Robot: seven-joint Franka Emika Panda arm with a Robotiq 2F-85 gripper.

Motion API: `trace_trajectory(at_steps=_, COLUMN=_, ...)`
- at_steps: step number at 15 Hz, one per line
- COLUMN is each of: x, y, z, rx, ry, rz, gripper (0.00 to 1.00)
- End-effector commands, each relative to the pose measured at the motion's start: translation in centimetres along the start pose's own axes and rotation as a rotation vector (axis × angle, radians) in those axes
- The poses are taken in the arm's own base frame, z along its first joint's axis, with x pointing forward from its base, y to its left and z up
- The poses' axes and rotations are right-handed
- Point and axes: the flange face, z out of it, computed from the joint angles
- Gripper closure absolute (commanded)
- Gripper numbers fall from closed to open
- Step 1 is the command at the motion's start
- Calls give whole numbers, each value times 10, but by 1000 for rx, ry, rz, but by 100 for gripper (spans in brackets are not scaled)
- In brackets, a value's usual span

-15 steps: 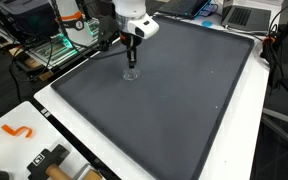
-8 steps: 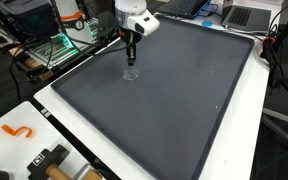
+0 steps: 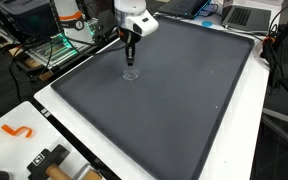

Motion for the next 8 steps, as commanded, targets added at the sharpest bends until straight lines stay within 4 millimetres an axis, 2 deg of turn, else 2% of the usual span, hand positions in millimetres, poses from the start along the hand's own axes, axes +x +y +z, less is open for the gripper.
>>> trace_trajectory(at_steps=1, x=-1, y=9, z=0, rx=28, ry=-16, rz=149, gripper=65)
trace_trajectory(at_steps=2, x=1, y=6, z=-1, rx=46, ry=18, rz=78, gripper=65)
trace_trajectory(at_steps=5, x=0, y=10, z=1, rx=25, ry=-13, rz=142, gripper=65)
trace_trajectory(at_steps=7, x=-2, y=9, z=-2, rx=16, ry=36, rz=73, gripper=65)
trace_trajectory(at_steps=8, x=-3, y=13, z=-3, rx=-9, ry=1, rz=161, gripper=65)
